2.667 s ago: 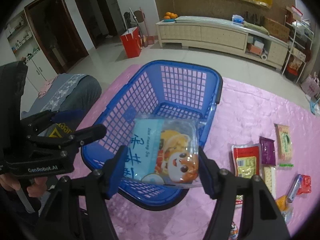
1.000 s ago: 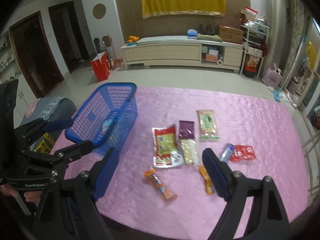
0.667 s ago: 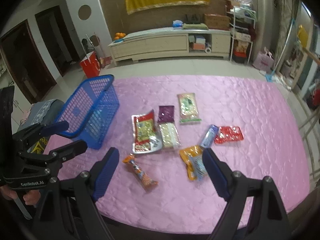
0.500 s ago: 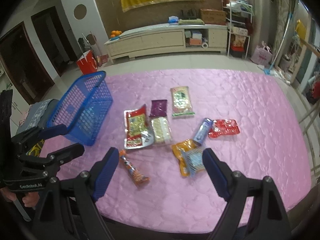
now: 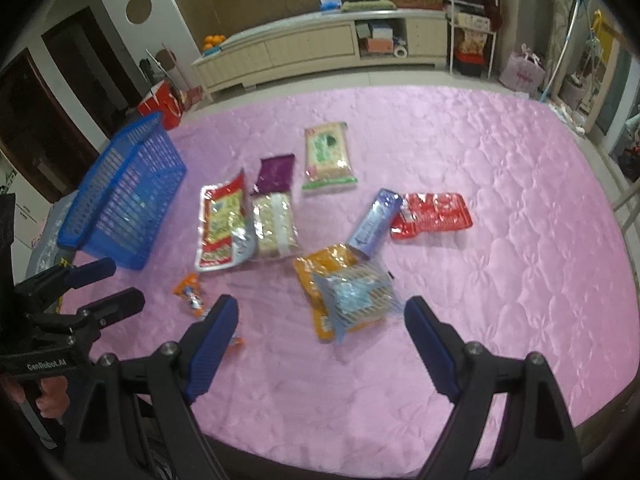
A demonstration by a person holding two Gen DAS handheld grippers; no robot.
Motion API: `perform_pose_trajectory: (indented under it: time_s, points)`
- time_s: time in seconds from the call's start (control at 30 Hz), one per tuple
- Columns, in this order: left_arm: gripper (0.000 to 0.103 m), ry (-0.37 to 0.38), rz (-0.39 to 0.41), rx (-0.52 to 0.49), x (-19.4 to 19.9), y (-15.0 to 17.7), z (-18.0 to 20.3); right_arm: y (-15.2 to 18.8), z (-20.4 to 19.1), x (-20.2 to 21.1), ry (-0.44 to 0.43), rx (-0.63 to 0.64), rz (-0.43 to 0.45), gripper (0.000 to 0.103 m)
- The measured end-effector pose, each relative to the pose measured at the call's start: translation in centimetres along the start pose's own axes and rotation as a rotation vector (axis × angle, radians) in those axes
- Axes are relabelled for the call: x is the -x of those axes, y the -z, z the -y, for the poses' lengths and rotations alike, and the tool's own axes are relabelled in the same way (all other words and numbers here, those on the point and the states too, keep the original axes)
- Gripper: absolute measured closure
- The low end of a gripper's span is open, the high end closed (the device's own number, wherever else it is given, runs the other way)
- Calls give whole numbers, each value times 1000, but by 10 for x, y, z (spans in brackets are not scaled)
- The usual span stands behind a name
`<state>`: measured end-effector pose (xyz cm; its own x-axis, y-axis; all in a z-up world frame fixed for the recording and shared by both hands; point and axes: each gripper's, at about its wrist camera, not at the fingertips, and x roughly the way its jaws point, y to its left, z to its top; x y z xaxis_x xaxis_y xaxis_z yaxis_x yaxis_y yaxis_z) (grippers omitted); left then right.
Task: Organize snacks
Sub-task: 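Move the left gripper to the orange stick snack while the right gripper grasps the clear striped bag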
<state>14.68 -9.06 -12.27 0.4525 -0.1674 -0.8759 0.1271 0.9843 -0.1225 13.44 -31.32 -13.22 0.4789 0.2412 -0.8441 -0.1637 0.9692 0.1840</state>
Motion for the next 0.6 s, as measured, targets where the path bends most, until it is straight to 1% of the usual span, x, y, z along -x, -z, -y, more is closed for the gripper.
perform_pose_trajectory:
  time_s: [0.1,0.23,0.3,0.5,0.6]
  points:
    - [24,19,-42,56,-18,2,-9,0,7,-17,0,20,-39,15]
    - [24,-9,-84,102,-41,4,-15,-2,17,-40,-2,26,-84,15]
    - [24,7,-112,136,-53,7,-18,-2,20,-50,-3,31,-103,15]
    - [24,26,-191,199,-82,13,-20,-1,30,-78,-11,58,-163,15]
    - [24,-12,-209,204,-92,13,-18,0,35,-86,-26,53,-181,15]
